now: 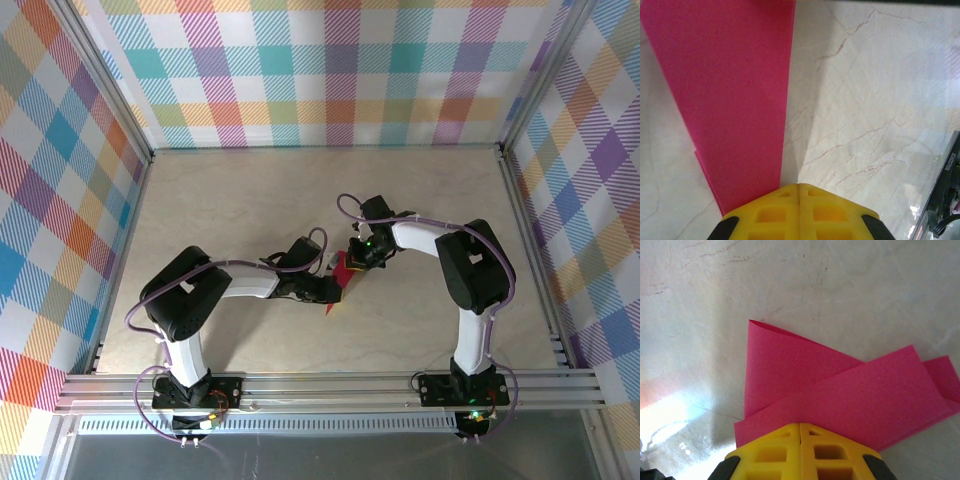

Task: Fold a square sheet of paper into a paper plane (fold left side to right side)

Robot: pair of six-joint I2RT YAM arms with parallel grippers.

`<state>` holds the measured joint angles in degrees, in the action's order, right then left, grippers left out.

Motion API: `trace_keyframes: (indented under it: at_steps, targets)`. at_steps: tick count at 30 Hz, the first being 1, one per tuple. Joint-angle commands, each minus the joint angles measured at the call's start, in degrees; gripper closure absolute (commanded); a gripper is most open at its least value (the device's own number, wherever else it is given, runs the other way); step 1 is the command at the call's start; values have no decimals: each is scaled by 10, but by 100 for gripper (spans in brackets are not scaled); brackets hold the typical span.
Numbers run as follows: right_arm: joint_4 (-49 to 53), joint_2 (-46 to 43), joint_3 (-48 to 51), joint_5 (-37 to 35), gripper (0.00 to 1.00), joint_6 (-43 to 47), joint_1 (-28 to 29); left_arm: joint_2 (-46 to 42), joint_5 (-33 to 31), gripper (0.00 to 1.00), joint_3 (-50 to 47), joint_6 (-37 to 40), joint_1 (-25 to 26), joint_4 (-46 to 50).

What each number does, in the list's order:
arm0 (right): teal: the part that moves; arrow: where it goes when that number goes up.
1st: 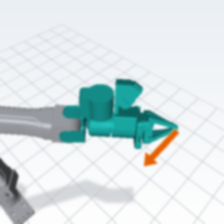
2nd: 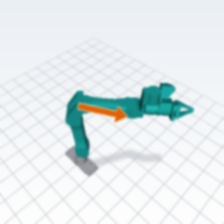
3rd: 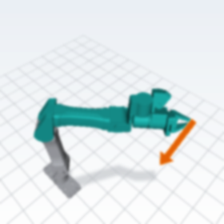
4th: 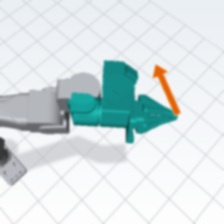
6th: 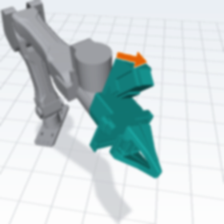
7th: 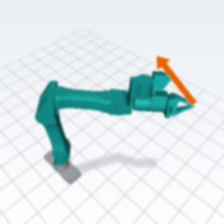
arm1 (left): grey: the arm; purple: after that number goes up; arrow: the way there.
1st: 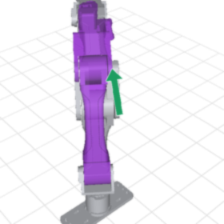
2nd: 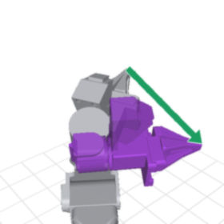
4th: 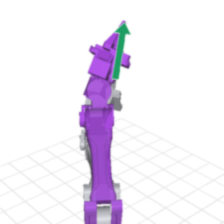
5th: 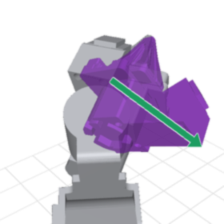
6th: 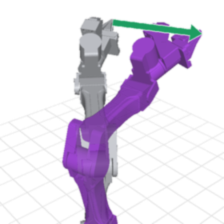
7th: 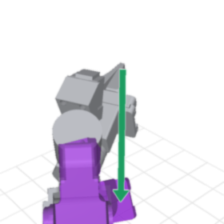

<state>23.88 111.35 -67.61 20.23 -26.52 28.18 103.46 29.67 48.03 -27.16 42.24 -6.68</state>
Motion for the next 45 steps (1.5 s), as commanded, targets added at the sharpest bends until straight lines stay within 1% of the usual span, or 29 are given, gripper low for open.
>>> trace_keyframes:
  at_steps: [1,8,14,18,23,28,37,42,45]
  targets:
    - [56,36,15,-58,100,4,3,-16,-1,100,-14,12,0,43]
    - [56,37,13,-56,100,5,3,-23,2,100,-13,7,1,39]
    - [46,33,12,-42,100,2,3,-50,23,100,-13,-13,-1,14]
    - [45,32,12,-41,100,1,3,-71,20,100,-13,-18,-7,19]
    - [43,33,15,-39,100,1,3,-67,30,100,-14,-20,-9,18]
    - [42,34,15,-39,100,1,3,-56,10,100,-20,-13,-8,31]
    - [42,27,8,-35,100,4,3,-48,-4,100,-43,-10,-8,36]
    - [25,14,7,-14,100,0,2,-46,0,100,-62,-14,-8,24]
    - [11,1,3,1,100,-2,3,-48,-10,100,-72,-15,-8,30]
